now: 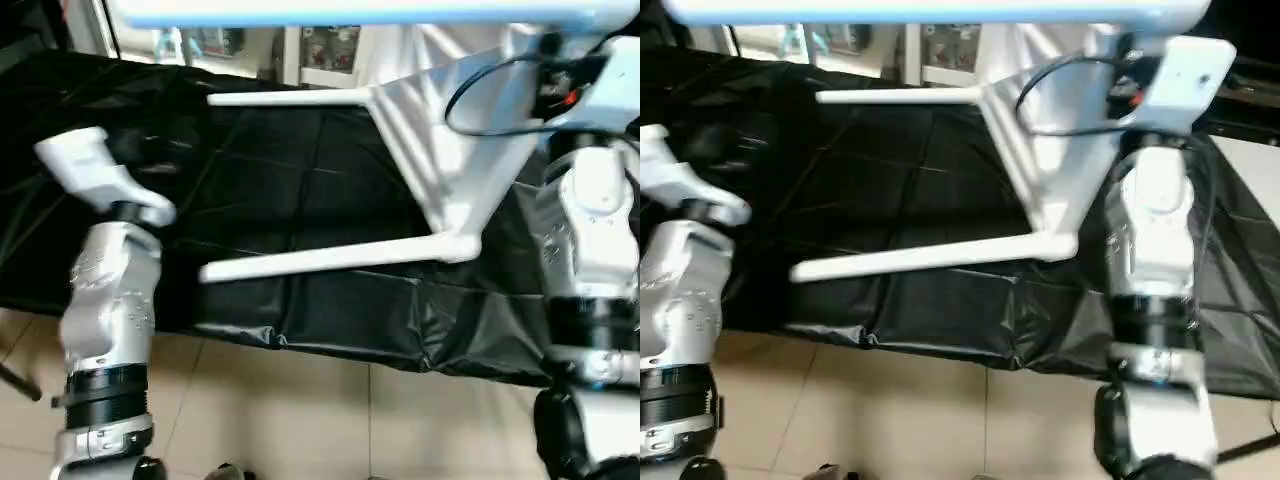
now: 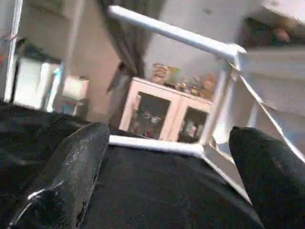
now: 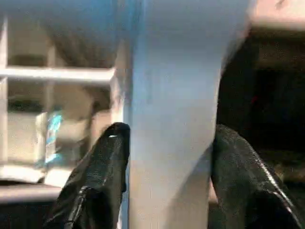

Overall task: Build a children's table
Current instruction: Flip table

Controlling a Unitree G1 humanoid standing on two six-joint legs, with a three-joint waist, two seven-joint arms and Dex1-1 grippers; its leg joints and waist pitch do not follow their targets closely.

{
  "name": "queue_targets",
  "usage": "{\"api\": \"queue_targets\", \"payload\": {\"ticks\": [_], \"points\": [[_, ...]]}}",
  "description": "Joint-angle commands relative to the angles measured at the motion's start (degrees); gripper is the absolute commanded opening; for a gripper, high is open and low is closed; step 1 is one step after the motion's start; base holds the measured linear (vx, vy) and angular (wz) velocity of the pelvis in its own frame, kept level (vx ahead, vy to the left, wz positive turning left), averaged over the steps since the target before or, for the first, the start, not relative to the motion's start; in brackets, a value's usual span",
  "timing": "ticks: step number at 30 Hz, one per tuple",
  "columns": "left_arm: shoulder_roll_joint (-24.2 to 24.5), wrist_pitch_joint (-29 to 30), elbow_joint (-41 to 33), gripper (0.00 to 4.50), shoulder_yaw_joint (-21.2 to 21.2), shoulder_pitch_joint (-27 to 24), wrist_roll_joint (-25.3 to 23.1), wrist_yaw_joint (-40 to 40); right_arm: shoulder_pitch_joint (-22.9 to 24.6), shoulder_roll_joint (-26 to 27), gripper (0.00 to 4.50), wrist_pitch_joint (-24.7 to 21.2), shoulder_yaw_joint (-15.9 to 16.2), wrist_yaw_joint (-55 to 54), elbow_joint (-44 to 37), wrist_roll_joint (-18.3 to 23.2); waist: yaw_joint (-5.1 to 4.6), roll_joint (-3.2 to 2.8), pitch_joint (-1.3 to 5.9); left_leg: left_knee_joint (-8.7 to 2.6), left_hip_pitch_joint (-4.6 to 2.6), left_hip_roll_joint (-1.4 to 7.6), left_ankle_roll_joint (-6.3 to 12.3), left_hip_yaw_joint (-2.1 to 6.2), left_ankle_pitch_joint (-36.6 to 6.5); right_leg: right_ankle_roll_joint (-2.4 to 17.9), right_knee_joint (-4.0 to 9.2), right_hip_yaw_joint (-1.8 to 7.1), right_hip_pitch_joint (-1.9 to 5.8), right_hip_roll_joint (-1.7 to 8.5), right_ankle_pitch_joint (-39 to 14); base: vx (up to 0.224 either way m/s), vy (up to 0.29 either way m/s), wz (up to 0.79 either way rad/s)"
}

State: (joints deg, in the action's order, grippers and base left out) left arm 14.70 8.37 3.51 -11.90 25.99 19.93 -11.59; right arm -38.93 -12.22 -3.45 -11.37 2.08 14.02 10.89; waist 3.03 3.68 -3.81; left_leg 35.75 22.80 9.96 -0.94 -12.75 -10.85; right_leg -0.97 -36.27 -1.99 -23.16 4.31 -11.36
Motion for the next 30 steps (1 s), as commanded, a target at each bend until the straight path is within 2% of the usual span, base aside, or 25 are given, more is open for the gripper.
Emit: {"api": "queue_targets", "payload": {"ticks": [1,2,3,4,6,7,8,10,13,14,15,16,17,19,21,22,23,24,25,26,28,29,30], "points": [[2.59,-0.3,-1.48,4.5,4.82,-1.2,-4.61,-4.12,1.55,0.71,2.83,-2.66,1.11,2.04,-0.27,2.01,0.52,-0.87,4.49,-4.65,-2.44,3.13,-2.52,2.2,-8.35,8.83,3.28,2.11,1.98,3.31,-1.36,0.0,0.0,0.0],[3.92,0.06,-2.03,4.5,6.72,-1.52,-5.89,-6.05,2.1,0.83,2.87,-3.3,1.48,2.07,-0.28,1.52,0.59,-1.28,4.53,-4.71,-2.49,3.19,-3.01,2.27,-8.03,8.94,3.14,2.05,1.91,3.32,-1.32,0.0,0.0,0.0],[5.09,0.7,-3.01,4.5,8.67,-1.84,-6.26,-8.49,2.57,0.8,2.94,-4.12,1.75,1.31,-0.29,0.53,0.71,-1.25,4.54,-4.69,-2.72,3.2,-3.64,2.18,-7.4,9.15,3.05,1.98,1.7,3.16,-0.58,0.0,0.0,0.0],[6.29,1.39,-4.28,4.5,10.54,-2.13,-6.0,-11.4,2.98,0.66,3.06,-5.06,1.92,0.6,-0.39,-0.38,0.82,-1.49,4.53,-4.75,-2.73,3.16,-4.0,2.15,-7.39,9.33,2.97,1.95,1.68,3.17,-0.38,0.0,0.0,0.0],[7.5,2.44,-5.9,4.5,12.31,-2.47,-5.16,-14.57,3.36,0.51,3.26,-5.8,1.92,-0.07,-0.44,-1.08,0.92,-1.5,4.44,-4.86,-2.9,3.05,-5.57,1.93,-8.16,9.68,2.88,1.9,1.46,3.02,-0.33,0.0,0.0,0.0],[8.85,3.47,-7.96,4.5,13.58,-2.84,-3.24,-18.35,3.64,0.46,3.26,-6.03,1.42,-0.4,-0.86,-1.07,1.12,-1.48,4.44,-4.86,-3.02,3.04,-5.93,1.95,-8.48,9.63,2.87,1.91,1.44,3.19,-0.67,0.0,0.0,0.0],[8.85,3.47,-7.96,4.5,13.58,-2.84,-3.24,-18.35,3.64,0.46,3.31,-6.03,1.42,-0.4,-0.86,-1.07,1.08,-1.53,4.41,-4.98,-2.83,3.0,-6.25,1.91,-9.06,9.52,2.84,1.93,1.5,3.12,-1.01,0.0,0.0,0.0],[11.09,4.45,-11.19,4.5,14.57,-3.41,0.44,-24.55,4.54,0.09,3.63,-6.77,1.2,0.1,-3.44,-0.55,1.13,-1.76,4.41,-5.01,-2.87,2.92,-7.02,1.9,-9.62,9.16,2.79,1.96,1.48,3.04,-0.68,0.0,0.0,0.0],[12.62,4.15,-12.28,4.5,15.21,-3.53,1.35,-27.9,5.92,-0.06,3.68,-7.9,1.93,2.27,-6.68,0.8,1.15,-1.57,4.32,-5.02,-2.76,2.83,-6.78,1.9,-9.67,8.53,2.82,2.05,1.65,2.96,-0.38,0.0,0.0,0.0],[13.23,3.97,-13.0,4.5,15.9,-3.06,1.42,-29.62,7.66,-0.44,3.82,-8.65,3.23,4.78,-9.55,1.6,1.16,-1.58,4.35,-5.07,-2.7,2.9,-6.74,1.97,-9.64,8.41,2.78,2.06,1.73,3.07,-0.56,0.0,0.0,0.0],[12.84,4.49,-13.89,4.5,16.87,-1.93,1.43,-30.15,10.38,-0.98,4.02,-9.98,4.55,8.13,-12.82,3.27,1.25,-0.68,4.32,-5.02,-2.76,3.09,-5.95,1.9,-9.6,7.99,2.95,2.15,1.81,3.16,-1.45,0.0,0.0,0.0],[12.84,4.49,-13.89,4.5,16.87,-1.93,1.43,-30.15,10.38,-0.98,4.06,-9.98,4.55,8.13,-12.82,3.27,1.43,-1.07,4.27,-5.12,-2.65,3.18,-5.61,2.01,-9.32,7.96,2.91,2.23,1.87,3.37,-1.57,0.0,0.0,0.0],[12.5,4.91,-14.26,4.5,17.46,-1.25,1.01,-29.81,11.65,-1.24,4.06,-10.22,4.69,9.41,-14.04,4.15,1.28,-0.24,4.22,-5.15,-2.55,3.18,-5.45,1.96,-9.31,8.02,3.07,2.17,1.82,3.32,-2.35,0.0,0.0,0.0],[12.68,5.8,-16.39,4.5,19.07,-0.24,0.05,-30.08,14.66,-2.02,4.25,-11.06,4.42,11.77,-16.87,6.57,1.62,-0.01,4.14,-5.16,-2.52,3.32,-5.08,2.01,-9.87,7.98,3.23,2.27,1.92,3.63,-4.46,0.0,0.0,0.0],[13.62,6.53,-19.4,4.5,19.81,-0.09,0.17,-30.91,17.45,-3.49,4.25,-12.29,4.37,14.37,-19.6,8.43,1.64,-0.07,4.05,-5.25,-2.39,3.37,-4.91,2.14,-10.24,8.02,3.29,2.25,1.91,3.74,-5.68,0.0,0.0,0.0],[14.85,6.61,-21.17,4.5,20.34,-0.04,-0.51,-31.68,19.39,-4.53,4.25,-13.32,4.25,16.44,-21.26,9.71,1.71,0.3,3.95,-5.19,-2.36,3.44,-4.54,2.18,-10.27,7.66,3.43,2.26,1.91,3.81,-6.81,0.0,0.0,0.0],[16.16,6.84,-22.33,4.5,20.86,0.39,-1.65,-32.31,21.06,-5.67,4.25,-14.36,4.32,18.47,-22.61,10.72,1.71,0.3,3.95,-5.19,-2.36,3.44,-4.54,2.18,-10.27,7.66,3.43,2.26,1.91,3.81,-6.81,0.0,0.0,0.0],[17.1,7.03,-23.06,4.5,21.23,0.94,-2.73,-32.85,22.5,-6.7,4.25,-15.34,4.44,20.13,-23.8,11.33,1.82,0.97,3.81,-5.16,-2.5,3.52,-3.96,2.09,-10.74,7.07,3.68,2.29,1.79,3.69,-8.09,0.0,0.0,0.0],[17.34,7.08,-23.24,4.5,21.31,1.21,-2.99,-33.02,22.95,-7.03,4.25,-15.64,4.5,20.68,-24.22,11.58,1.98,0.74,3.69,-5.26,-2.49,3.47,-3.83,2.19,-10.96,6.83,3.8,2.3,1.83,3.69,-9.14,0.0,0.0,0.0],[18.34,7.2,-23.94,4.5,21.33,3.54,-3.9,-33.95,25.55,-9.02,4.25,-17.42,5.01,24.15,-27.07,13.42,2.22,0.42,3.71,-5.25,-2.63,3.45,-3.94,2.17,-11.39,6.52,4.02,2.36,1.73,3.83,-10.58,0.0,0.0,0.0],[19.46,5.36,-23.39,4.5,20.94,6.35,-6.14,-34.26,28.41,-11.71,4.25,-19.29,6.25,28.5,-30.69,15.62,2.27,0.23,3.6,-5.42,-2.82,3.58,-4.67,2.33,-13.34,6.52,4.3,2.27,1.43,3.7,-12.03,0.0,0.0,0.0],[19.46,5.36,-23.39,4.5,20.94,6.35,-6.14,-34.26,28.41,-11.71,4.25,-19.29,6.25,28.5,-30.69,15.62,2.27,0.23,3.6,-5.42,-2.82,3.58,-4.67,2.33,-13.34,6.52,4.3,2.27,1.43,3.7,-12.03,0.0,0.0,0.0],[20.5,3.16,-22.04,4.5,20.77,7.64,-8.81,-33.71,29.64,-12.98,4.25,-19.75,6.89,30.45,-32.33,16.62,2.1,-0.24,3.42,-5.73,-2.59,3.56,-5.53,2.61,-15.13,6.41,4.62,2.27,1.47,3.83,-14.16,0.0,0.0,0.0]]}}
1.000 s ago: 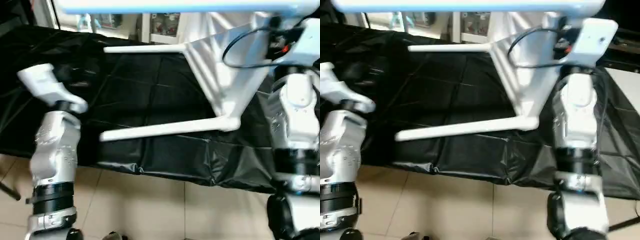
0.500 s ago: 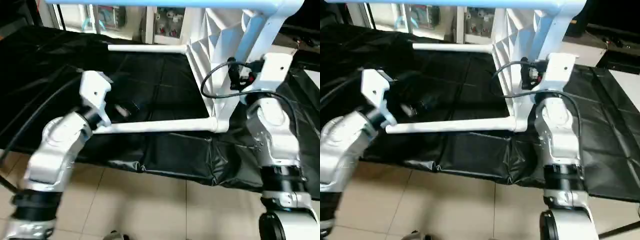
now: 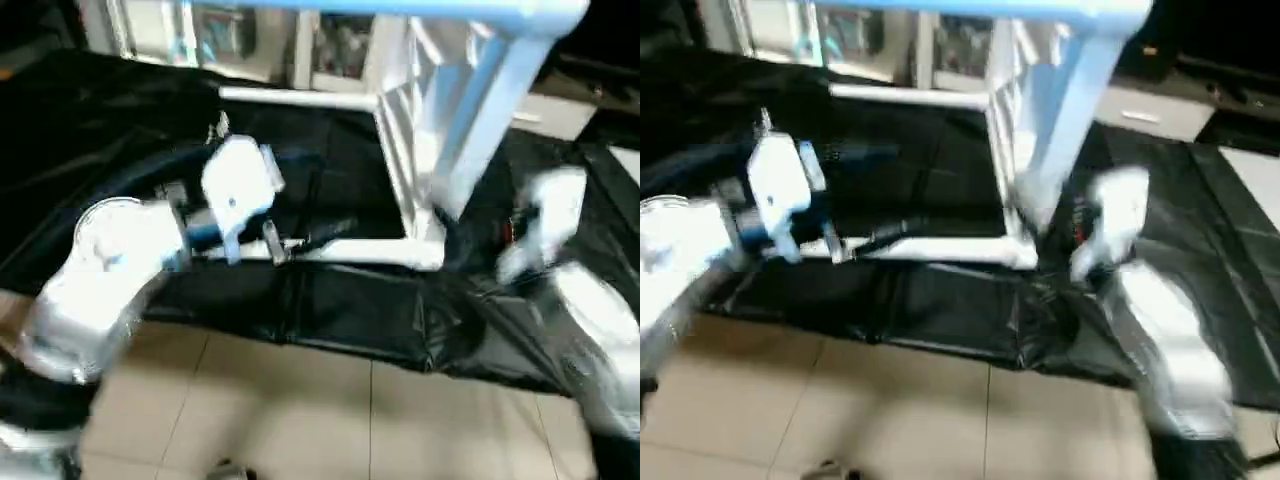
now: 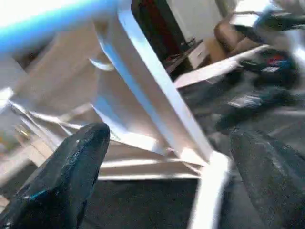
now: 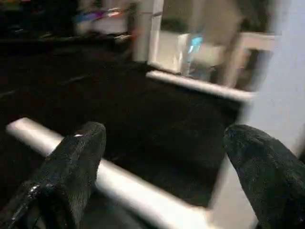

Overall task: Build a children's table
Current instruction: Flip table

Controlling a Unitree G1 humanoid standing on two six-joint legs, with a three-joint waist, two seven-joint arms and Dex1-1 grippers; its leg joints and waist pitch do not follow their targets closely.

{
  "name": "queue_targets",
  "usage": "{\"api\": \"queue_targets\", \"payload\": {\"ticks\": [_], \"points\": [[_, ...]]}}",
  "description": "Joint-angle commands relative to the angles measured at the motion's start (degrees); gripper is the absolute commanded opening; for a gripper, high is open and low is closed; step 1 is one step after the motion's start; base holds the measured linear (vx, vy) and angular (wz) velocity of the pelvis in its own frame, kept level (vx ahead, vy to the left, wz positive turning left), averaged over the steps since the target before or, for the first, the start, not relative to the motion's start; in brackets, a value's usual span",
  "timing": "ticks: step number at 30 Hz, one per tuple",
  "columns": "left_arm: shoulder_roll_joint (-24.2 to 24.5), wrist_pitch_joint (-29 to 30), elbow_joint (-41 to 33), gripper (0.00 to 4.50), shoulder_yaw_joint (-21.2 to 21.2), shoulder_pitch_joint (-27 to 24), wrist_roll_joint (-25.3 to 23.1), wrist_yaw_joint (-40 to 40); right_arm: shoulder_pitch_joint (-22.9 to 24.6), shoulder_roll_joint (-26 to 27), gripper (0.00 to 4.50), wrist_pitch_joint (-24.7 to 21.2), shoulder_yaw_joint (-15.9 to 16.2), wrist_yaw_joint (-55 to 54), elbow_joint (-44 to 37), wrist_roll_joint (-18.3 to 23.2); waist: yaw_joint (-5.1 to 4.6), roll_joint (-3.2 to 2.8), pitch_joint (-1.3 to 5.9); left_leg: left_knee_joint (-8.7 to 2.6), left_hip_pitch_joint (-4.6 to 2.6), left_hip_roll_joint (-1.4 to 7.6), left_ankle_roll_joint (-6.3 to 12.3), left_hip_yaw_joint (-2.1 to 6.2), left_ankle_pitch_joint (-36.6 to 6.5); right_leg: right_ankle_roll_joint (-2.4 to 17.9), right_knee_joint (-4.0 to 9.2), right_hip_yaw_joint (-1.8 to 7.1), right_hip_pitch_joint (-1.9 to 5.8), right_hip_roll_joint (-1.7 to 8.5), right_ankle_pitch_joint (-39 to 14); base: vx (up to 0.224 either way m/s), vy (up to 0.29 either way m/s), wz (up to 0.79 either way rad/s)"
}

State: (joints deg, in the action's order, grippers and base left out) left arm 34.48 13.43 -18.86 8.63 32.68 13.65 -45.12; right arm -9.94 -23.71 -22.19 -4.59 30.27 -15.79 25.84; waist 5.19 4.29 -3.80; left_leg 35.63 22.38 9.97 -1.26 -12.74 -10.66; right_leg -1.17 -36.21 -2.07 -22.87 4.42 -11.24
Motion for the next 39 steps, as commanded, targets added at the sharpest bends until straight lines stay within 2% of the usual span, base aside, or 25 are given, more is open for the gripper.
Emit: {"api": "queue_targets", "payload": {"ticks": [1,2,3,4,6,7,8,9,10,12,13,17,19,20,22,23,26,29,32,33,34,35,36,37,39], "points": [[2.16,-4.61,2.56,4.5,-0.16,2.6,-6.16,1.2,2.21,-2.79,4.25,-1.91,0.75,4.39,-4.39,3.19,0.01,-1.31,3.5,-5.59,-2.25,3.62,-5.8,2.79,-16.2,6.49,4.38,2.32,1.29,3.92,-14.91,0.0,0.0,0.0],[3.69,-8.31,5.98,4.5,-1.3,5.24,-11.11,4.82,4.48,-4.22,4.25,-3.9,1.76,6.67,-6.61,5.35,0.01,-0.97,3.48,-5.5,-2.53,3.61,-6.01,2.81,-18.21,5.72,4.78,2.38,1.09,3.88,-16.81,0.0,0.0,0.0],[4.15,-9.27,7.19,4.5,-1.98,6.44,-12.53,6.54,5.58,-4.78,4.25,-5.53,2.22,7.43,-7.52,6.56,-0.02,-0.86,3.29,-5.58,-2.47,3.52,-5.69,2.81,-19.16,5.12,5.15,2.48,1.06,3.67,-17.95,0.0,0.0,0.0],[4.25,-9.49,7.51,4.5,-2.18,6.77,-12.88,7.03,5.89,-4.93,4.25,-6.03,2.36,7.63,-7.76,6.9,-0.04,-0.83,3.44,-5.54,-2.44,3.53,-5.72,3.14,-19.55,4.9,5.01,2.45,1.2,4.08,-18.99,0.0,0.0,0.0],[4.54,-12.52,9.06,4.5,-3.48,9.9,-14.27,8.94,5.93,-2.98,4.25,-9.14,4.96,2.48,-4.32,2.14,-0.01,-0.23,3.53,-5.67,-2.19,3.55,-6.4,3.45,-18.25,5.9,4.95,2.17,1.13,4.36,-19.78,0.0,0.0,0.0],[4.48,-14.42,10.02,4.5,-3.75,11.82,-14.92,9.37,5.24,-0.68,4.25,-9.25,5.8,-1.18,-0.77,-1.24,-0.03,-0.41,3.56,-5.7,-2.11,3.57,-6.7,3.51,-17.72,6.33,4.85,2.16,1.02,4.41,-19.15,0.0,0.0,0.0],[4.44,-14.56,10.16,4.5,-3.76,12.07,-14.92,9.31,5.12,-0.37,4.25,-9.17,5.87,-1.62,-0.27,-1.66,-0.14,-0.33,3.53,-5.82,-2.11,3.49,-7.57,3.53,-18.26,6.97,4.78,1.99,0.76,4.44,-19.35,0.0,0.0,0.0],[4.83,-16.41,11.2,4.5,-3.55,13.56,-16.15,9.41,4.36,1.67,4.25,-8.73,6.15,-4.09,2.24,-3.22,-0.13,-0.27,3.64,-5.79,-2.09,3.52,-7.98,3.62,-18.65,7.16,4.65,1.94,0.86,4.52,-19.07,0.0,0.0,0.0],[5.21,-17.87,11.9,4.5,-3.37,14.29,-17.28,9.52,4.05,2.6,4.25,-8.71,6.26,-5.22,3.12,-3.53,-0.12,-0.4,3.6,-5.74,-2.51,3.47,-8.38,3.52,-20.33,7.25,4.87,2.02,0.43,4.42,-19.16,0.0,0.0,0.0],[5.44,-20.31,13.47,4.5,-3.7,16.23,-17.77,9.36,3.43,3.93,4.25,-9.15,6.65,-8.29,4.31,-4.98,0.04,-0.27,3.64,-5.71,-2.57,3.46,-8.5,3.56,-20.89,6.87,4.81,2.13,0.52,4.53,-19.09,0.0,0.0,0.0],[5.44,-20.45,13.55,4.5,-3.71,16.31,-17.77,9.34,3.42,3.97,4.25,-9.18,6.66,-8.38,4.33,-4.99,0.2,-1.04,3.6,-5.72,-2.68,3.43,-8.62,3.55,-20.87,6.87,4.81,2.23,0.36,4.51,-18.42,0.0,0.0,0.0],[6.31,-24.56,20.99,4.5,-2.04,19.29,-21.69,11.07,2.87,4.87,4.25,-11.74,6.32,-10.04,3.44,-2.96,0.09,-0.85,3.88,-5.7,-2.49,3.31,-8.78,3.4,-18.81,7.42,4.11,2.06,0.8,4.05,-12.32,0.0,0.0,0.0],[6.91,-27.58,25.5,4.5,-0.94,20.72,-24.65,12.44,2.81,6.88,4.25,-13.97,5.25,-8.53,2.21,0.65,0.07,-0.93,3.99,-5.63,-2.44,3.36,-8.64,3.5,-18.73,7.52,3.92,2.11,0.89,4.3,-11.7,0.0,0.0,0.0],[7.07,-28.94,28.85,4.5,-0.3,21.82,-26.28,12.74,3.42,7.04,4.25,-15.78,5.66,-5.01,0.53,3.9,0.07,-1.03,4.03,-5.63,-2.33,3.31,-8.03,3.58,-18.72,7.62,4.01,2.12,1.11,4.28,-11.26,0.0,0.0,0.0],[6.92,-31.66,33.89,4.5,0.27,24.0,-27.76,13.43,5.43,4.86,4.25,-13.19,8.16,2.34,-2.9,6.1,0.32,-1.63,4.1,-5.61,-2.6,3.59,-7.94,3.6,-18.76,7.75,3.84,2.01,1.1,4.3,-9.09,0.0,0.0,0.0],[6.95,-32.41,35.05,4.5,0.49,24.55,-28.36,13.88,5.87,4.51,4.25,-12.65,8.44,3.52,-3.42,6.62,0.36,-1.39,4.07,-5.6,-2.52,3.56,-7.64,3.53,-18.71,7.64,3.93,2.0,1.16,4.22,-8.5,0.0,0.0,0.0],[6.89,-35.23,40.87,4.5,2.0,27.16,-31.43,15.97,6.57,4.08,4.25,-10.3,8.9,5.01,-3.63,6.52,0.49,-1.55,4.02,-5.65,-2.45,3.62,-7.69,3.52,-17.31,8.69,3.72,2.0,1.1,4.44,-6.98,0.0,0.0,0.0],[7.05,-36.91,43.64,4.5,2.92,28.38,-33.61,17.62,6.85,4.81,4.25,-8.73,8.67,5.73,-3.7,7.13,0.55,-1.25,3.85,-5.66,-2.46,3.71,-7.74,3.6,-19.21,9.18,4.06,2.1,1.05,4.76,-10.7,0.0,0.0,0.0],[7.6,-39.85,46.86,4.5,4.12,29.91,-36.42,19.85,7.68,6.61,4.25,-7.03,7.88,6.94,-4.94,8.65,0.67,-1.51,3.73,-5.74,-2.7,3.81,-7.92,3.76,-21.82,8.65,4.51,2.16,0.72,4.94,-13.89,0.0,0.0,0.0],[7.65,-41.58,48.79,4.5,4.31,30.86,-37.32,20.46,8.21,7.56,4.25,-5.83,7.36,8.28,-5.44,9.77,0.71,-1.82,3.75,-5.81,-2.71,3.79,-7.8,3.95,-23.67,8.34,4.67,2.14,0.62,4.86,-14.4,0.0,0.0,0.0],[7.65,-41.58,48.79,4.5,4.31,30.86,-37.32,20.46,8.21,7.56,4.25,-5.83,7.36,8.28,-5.44,9.77,0.67,-1.72,3.75,-5.82,-2.65,3.84,-7.87,4.11,-23.94,8.3,4.54,2.12,0.73,4.92,-14.45,0.0,0.0,0.0],[7.52,-43.54,51.32,4.5,4.03,32.37,-37.6,20.92,9.31,8.86,4.25,-3.96,6.6,8.96,-5.99,10.89,0.76,-2.12,3.67,-5.98,-2.67,3.84,-7.95,4.11,-24.12,8.3,4.75,2.1,0.59,4.88,-14.34,0.0,0.0,0.0],[7.4,-43.97,52.08,4.33,3.87,32.85,-37.4,20.88,9.69,9.07,4.32,-3.42,6.48,8.89,-6.05,11.04,0.8,-2.09,3.8,-5.93,-2.76,3.89,-8.14,4.15,-23.96,8.76,4.43,2.09,0.62,4.9,-13.14,0.0,0.0,0.0],[7.16,-44.22,52.12,4.16,3.37,33.1,-37.21,21.73,10.16,9.36,4.35,-2.74,6.39,8.74,-6.08,11.04,0.99,-2.61,3.72,-6.05,-2.79,3.95,-8.43,4.16,-23.9,9.1,4.36,2.05,0.63,4.82,-12.25,0.0,0.0,0.0],[6.63,-43.9,51.74,4.12,2.61,33.14,-36.53,22.46,10.65,9.61,4.35,-1.78,6.19,8.71,-5.92,10.88,1.03,-2.56,3.7,-6.04,-2.69,3.94,-8.56,4.11,-23.82,9.69,4.12,2.03,0.71,4.82,-11.41,0.0,0.0,0.0]]}}
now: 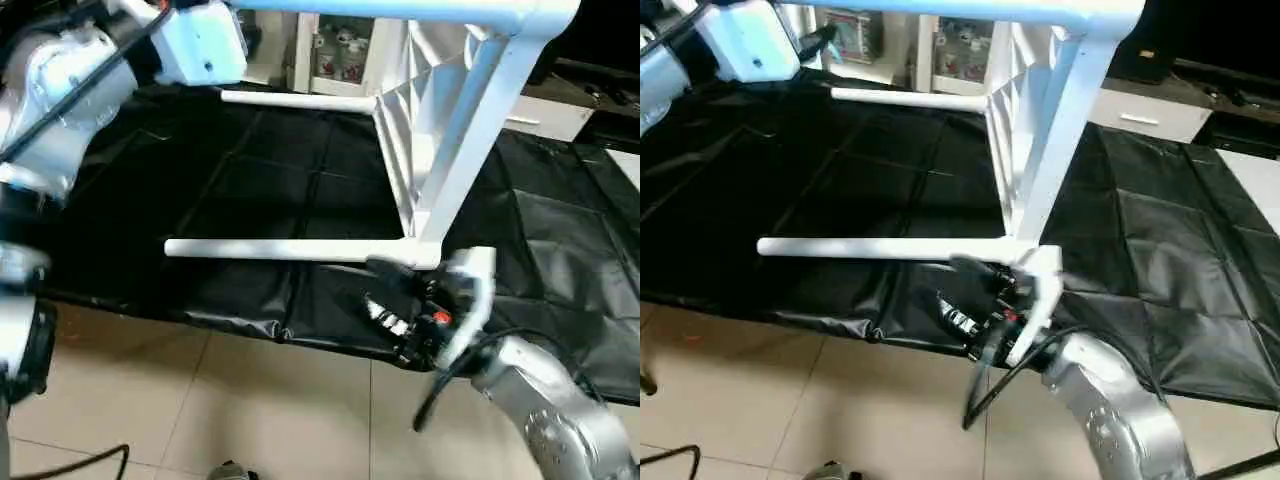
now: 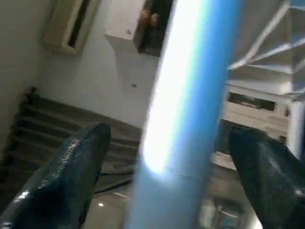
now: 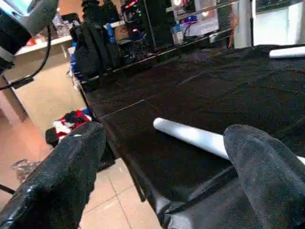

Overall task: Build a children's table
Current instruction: Flip table

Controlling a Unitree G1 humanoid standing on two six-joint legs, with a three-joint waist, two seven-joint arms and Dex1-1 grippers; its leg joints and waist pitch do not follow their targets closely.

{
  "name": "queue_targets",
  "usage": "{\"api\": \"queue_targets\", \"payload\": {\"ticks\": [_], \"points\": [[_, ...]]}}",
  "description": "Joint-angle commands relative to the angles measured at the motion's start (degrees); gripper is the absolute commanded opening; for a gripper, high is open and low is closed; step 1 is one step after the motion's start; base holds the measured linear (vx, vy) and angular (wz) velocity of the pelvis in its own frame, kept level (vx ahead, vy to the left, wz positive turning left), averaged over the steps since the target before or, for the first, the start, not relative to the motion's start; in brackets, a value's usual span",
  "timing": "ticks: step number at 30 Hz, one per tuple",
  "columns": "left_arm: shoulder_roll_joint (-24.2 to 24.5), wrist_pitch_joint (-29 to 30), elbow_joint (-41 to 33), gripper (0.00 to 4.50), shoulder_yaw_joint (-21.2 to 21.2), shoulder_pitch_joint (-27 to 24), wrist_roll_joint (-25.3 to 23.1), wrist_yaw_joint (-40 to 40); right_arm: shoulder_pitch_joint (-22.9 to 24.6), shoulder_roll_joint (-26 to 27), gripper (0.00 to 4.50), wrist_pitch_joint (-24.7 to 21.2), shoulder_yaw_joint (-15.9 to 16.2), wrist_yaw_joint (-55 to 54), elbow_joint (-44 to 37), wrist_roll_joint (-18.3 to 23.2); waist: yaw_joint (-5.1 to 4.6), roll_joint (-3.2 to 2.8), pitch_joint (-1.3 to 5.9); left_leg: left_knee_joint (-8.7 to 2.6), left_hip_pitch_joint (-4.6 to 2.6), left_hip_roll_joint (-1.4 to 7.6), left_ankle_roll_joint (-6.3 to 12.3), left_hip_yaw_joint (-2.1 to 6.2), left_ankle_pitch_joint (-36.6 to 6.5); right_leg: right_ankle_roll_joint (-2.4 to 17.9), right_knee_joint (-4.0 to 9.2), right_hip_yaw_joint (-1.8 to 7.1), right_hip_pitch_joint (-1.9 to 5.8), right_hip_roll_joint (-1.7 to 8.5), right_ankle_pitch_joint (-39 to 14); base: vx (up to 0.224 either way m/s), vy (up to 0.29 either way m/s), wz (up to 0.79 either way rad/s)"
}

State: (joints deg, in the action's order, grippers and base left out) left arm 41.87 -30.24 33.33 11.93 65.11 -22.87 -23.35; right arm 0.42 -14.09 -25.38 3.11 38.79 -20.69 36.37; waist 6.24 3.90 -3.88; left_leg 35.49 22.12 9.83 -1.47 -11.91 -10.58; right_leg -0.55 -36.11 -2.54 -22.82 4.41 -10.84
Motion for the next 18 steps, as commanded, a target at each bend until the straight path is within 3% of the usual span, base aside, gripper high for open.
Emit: {"api": "queue_targets", "payload": {"ticks": [1,3,5,10,12,16,18], "points": [[-1.05,0.73,-0.97,4.12,-1.07,0.94,-0.27,1.69,0.78,0.08,4.35,2.43,-1.86,0.74,-0.49,0.43,0.01,-2.23,3.77,-5.85,-2.48,4.07,-8.36,3.22,-23.98,9.22,4.07,2.53,0.6,4.88,-11.87,0.0,0.0,0.0],[-1.18,1.02,-0.64,3.73,-0.81,1.31,-0.29,1.29,0.97,-0.14,4.35,3.31,-2.08,1.4,0.56,0.22,0.17,-2.06,3.75,-5.74,-2.45,4.02,-8.03,3.18,-23.85,9.37,4.18,2.59,0.7,4.99,-12.56,0.0,0.0,0.0],[-1.08,0.47,0.07,3.68,-0.44,1.79,-0.89,1.64,1.04,-0.17,4.35,3.93,-2.22,1.94,1.36,-0.16,0.26,-2.48,3.72,-5.76,-2.37,4.03,-7.86,3.3,-23.59,9.48,4.17,2.6,0.74,5.03,-12.98,0.0,0.0,0.0],[-1.88,0.15,1.98,3.19,-0.74,3.11,-1.28,3.08,1.22,-0.56,4.35,8.34,-2.89,4.49,6.87,-2.01,0.29,-2.24,3.75,-5.69,-2.22,4.09,-7.16,3.23,-22.58,10.32,4.15,2.56,0.98,5.08,-11.34,0.0,0.0,0.0],[-1.95,0.39,1.92,2.91,-0.76,3.04,-1.1,2.63,1.21,-0.52,4.35,8.33,-2.73,4.32,6.77,-2.1,0.31,-2.43,3.82,-5.68,-2.17,4.07,-6.92,3.26,-21.97,10.5,3.98,2.51,1.1,4.97,-10.43,0.0,0.0,0.0],[-2.05,1.37,1.81,2.79,-0.61,2.57,-0.78,1.27,1.19,-0.06,4.35,8.23,-1.73,3.31,5.71,-2.66,0.28,-2.49,3.78,-5.68,-2.26,4.04,-6.87,3.17,-21.96,10.75,3.99,2.49,1.02,4.91,-10.46,0.0,0.0,0.0],[-2.22,2.39,2.29,2.44,-0.52,2.36,-0.6,0.53,1.19,-0.14,4.35,8.04,-1.34,3.17,5.18,-2.96,0.26,-2.35,3.74,-5.65,-2.26,4.01,-6.75,3.1,-21.76,10.85,4.07,2.54,1.04,4.94,-10.72,0.0,0.0,0.0]]}}
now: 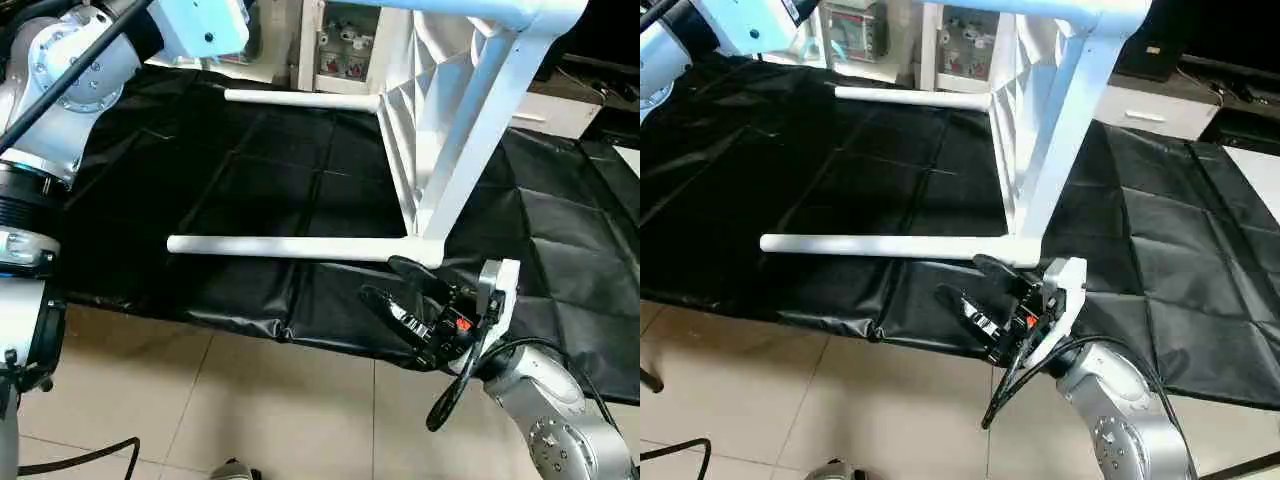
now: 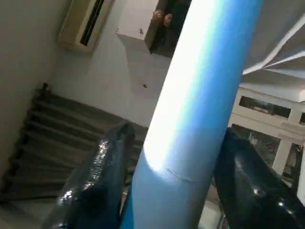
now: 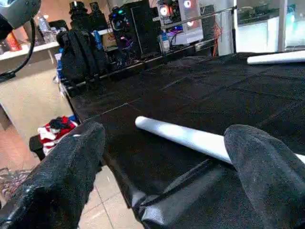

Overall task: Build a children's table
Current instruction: Flip table

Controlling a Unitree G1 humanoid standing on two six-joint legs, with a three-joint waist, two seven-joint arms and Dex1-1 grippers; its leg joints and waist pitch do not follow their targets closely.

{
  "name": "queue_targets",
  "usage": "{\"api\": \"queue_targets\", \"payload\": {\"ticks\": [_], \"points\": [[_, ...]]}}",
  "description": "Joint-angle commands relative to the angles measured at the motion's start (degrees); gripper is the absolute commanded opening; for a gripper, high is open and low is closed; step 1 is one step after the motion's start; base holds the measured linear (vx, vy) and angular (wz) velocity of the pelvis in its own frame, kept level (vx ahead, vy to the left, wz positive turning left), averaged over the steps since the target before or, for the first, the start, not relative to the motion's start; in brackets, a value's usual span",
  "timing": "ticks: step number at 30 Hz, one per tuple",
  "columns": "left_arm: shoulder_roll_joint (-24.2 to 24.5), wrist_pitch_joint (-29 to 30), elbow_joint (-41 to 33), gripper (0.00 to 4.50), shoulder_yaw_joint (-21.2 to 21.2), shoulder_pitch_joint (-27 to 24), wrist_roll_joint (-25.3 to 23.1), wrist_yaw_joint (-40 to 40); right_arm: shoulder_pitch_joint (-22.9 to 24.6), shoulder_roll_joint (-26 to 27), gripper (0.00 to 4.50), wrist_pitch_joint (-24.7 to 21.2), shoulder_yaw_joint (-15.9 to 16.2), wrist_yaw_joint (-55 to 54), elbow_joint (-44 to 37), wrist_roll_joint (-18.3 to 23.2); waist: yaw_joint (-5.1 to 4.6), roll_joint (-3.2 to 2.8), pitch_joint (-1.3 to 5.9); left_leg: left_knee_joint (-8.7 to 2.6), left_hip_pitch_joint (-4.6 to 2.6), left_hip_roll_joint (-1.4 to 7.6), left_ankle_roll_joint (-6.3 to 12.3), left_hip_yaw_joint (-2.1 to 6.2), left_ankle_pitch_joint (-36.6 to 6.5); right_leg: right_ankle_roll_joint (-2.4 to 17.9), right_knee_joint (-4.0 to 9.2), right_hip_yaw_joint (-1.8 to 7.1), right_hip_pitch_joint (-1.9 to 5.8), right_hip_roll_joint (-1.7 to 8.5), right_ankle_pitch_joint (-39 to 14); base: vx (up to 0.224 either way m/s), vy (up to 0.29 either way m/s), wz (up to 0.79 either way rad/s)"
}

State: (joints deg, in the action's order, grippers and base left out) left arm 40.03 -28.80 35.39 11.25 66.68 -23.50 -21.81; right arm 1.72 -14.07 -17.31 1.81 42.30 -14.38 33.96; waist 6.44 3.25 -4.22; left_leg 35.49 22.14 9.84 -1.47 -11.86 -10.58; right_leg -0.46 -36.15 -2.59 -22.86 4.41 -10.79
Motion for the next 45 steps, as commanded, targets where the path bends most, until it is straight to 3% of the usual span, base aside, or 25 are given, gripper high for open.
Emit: {"api": "queue_targets", "payload": {"ticks": [1,4,11,17,19,22,24,27,30,33,35,36,40,42,45], "points": [[-0.42,1.31,0.44,2.44,0.21,0.73,0.05,-1.22,-0.09,-0.21,4.35,0.07,0.11,-0.27,-1.15,-0.69,0.05,-1.71,4.06,-5.63,-2.23,4.01,-6.67,3.06,-21.68,10.75,4.09,2.62,1.09,4.96,-10.93,0.0,0.0,0.0],[-0.7,3.07,1.16,2.17,-0.17,0.34,0.3,-1.25,-0.24,-0.45,4.35,-0.38,0.91,-1.16,-2.28,-1.1,0.14,-1.89,4.02,-5.65,-2.37,4.05,-6.77,3.03,-21.88,10.66,4.17,2.63,0.95,4.95,-11.53,0.0,0.0,0.0],[-1.98,8.38,1.99,2.01,-2.46,-0.8,3.34,-1.8,-0.5,-0.31,4.35,-1.74,1.36,-2.68,-4.01,-1.2,0.17,-1.71,3.88,-5.66,-2.31,4.02,-6.63,3.05,-21.87,10.39,4.3,2.7,0.94,5.14,-13.41,0.0,0.0,0.0],[-9.58,17.66,4.04,2.0,-12.5,-1.89,16.34,2.41,-1.15,-0.74,4.35,-2.08,1.83,-4.13,-4.18,-2.54,0.33,-1.32,3.88,-5.37,-2.05,3.84,-4.91,2.75,-19.0,10.62,4.45,2.79,1.1,5.19,-13.94,0.0,0.0,0.0],[-11.41,20.29,4.21,2.0,-15.42,-1.5,19.79,3.61,-1.27,-0.48,4.35,-2.21,0.96,-5.65,-4.38,-2.64,0.73,-1.12,3.99,-4.98,-1.85,3.56,-3.33,2.51,-16.62,10.55,4.55,2.87,1.23,5.27,-15.17,0.0,0.0,0.0],[-12.1,21.64,4.39,2.02,-17.32,-0.86,21.85,3.85,-1.53,-0.45,4.35,-2.06,0.22,-6.85,-4.57,-3.07,1.29,-1.5,4.14,-4.77,-1.46,3.41,-1.54,2.5,-13.64,9.89,4.53,2.75,1.31,5.33,-15.99,0.0,0.0,0.0],[-12.49,22.22,4.07,2.04,-19.54,-0.16,23.34,4.37,-2.3,0.04,4.35,-1.43,-0.49,-10.03,-3.79,-5.33,1.56,-1.93,4.44,-4.74,-1.54,3.4,-1.54,2.43,-12.63,10.18,4.29,2.6,1.08,5.09,-14.36,0.0,0.0,0.0],[-13.05,22.96,3.34,2.04,-21.4,0.22,24.37,5.13,-3.32,1.14,4.47,-0.42,-1.05,-13.92,-2.01,-8.01,1.5,-2.03,4.7,-4.71,-1.53,3.31,-1.92,2.33,-11.67,11.17,3.8,2.39,0.93,4.81,-10.51,0.0,0.0,0.0],[-13.87,24.46,0.54,2.02,-21.93,-0.58,24.6,4.46,-6.38,4.75,4.5,2.52,-3.91,-19.81,3.18,-9.06,1.2,-1.98,5.14,-4.55,-1.09,3.27,-1.28,2.33,-8.62,12.35,2.88,2.11,1.17,4.61,-2.74,0.0,0.0,0.0],[-16.01,27.34,-4.84,1.96,-22.44,-3.31,24.92,4.87,-9.44,8.89,4.5,8.98,-8.16,-24.67,6.3,-8.38,0.95,-1.44,5.12,-4.47,-1.16,3.4,-0.68,2.09,-8.03,13.32,2.77,2.09,1.22,4.86,-1.28,0.0,0.0,0.0],[-16.58,27.98,-6.36,1.95,-22.49,-4.35,25.29,5.09,-9.88,9.45,4.5,10.94,-8.9,-25.59,6.53,-8.96,1.4,-1.61,5.3,-4.19,-1.5,3.36,0.28,1.85,-5.97,13.32,2.46,2.05,1.08,4.59,1.02,0.0,0.0,0.0],[-16.85,28.48,-7.34,1.94,-22.43,-5.1,25.52,5.25,-10.11,9.66,4.5,11.98,-9.3,-26.23,6.63,-9.48,1.4,-1.58,5.26,-4.16,-1.22,3.28,0.93,1.84,-4.59,13.22,2.33,2.02,1.21,4.49,2.53,0.0,0.0,0.0],[-18.28,30.92,-12.14,1.93,-22.64,-8.6,27.38,6.42,-11.39,10.27,4.5,14.05,-10.49,-26.77,7.54,-9.93,1.33,-1.61,5.26,-4.23,-1.12,3.35,1.23,1.87,-5.16,13.1,2.4,1.99,1.45,4.59,1.56,0.0,0.0,0.0],[-20.34,32.6,-17.48,1.93,-22.82,-12.87,29.09,6.83,-13.58,10.29,4.5,14.93,-10.52,-24.72,10.09,-9.2,1.09,-1.56,5.11,-4.39,-1.04,3.43,1.16,1.9,-7.42,13.11,2.84,2.05,1.6,4.71,-1.62,0.0,0.0,0.0],[-22.01,34.45,-21.68,1.93,-23.24,-16.28,29.98,6.89,-16.4,10.42,4.5,16.59,-11.04,-26.56,14.25,-11.14,0.94,-1.41,5.02,-4.31,-1.31,3.25,0.4,1.62,-8.71,12.41,3.33,2.18,1.16,4.39,-4.6,0.0,0.0,0.0]]}}
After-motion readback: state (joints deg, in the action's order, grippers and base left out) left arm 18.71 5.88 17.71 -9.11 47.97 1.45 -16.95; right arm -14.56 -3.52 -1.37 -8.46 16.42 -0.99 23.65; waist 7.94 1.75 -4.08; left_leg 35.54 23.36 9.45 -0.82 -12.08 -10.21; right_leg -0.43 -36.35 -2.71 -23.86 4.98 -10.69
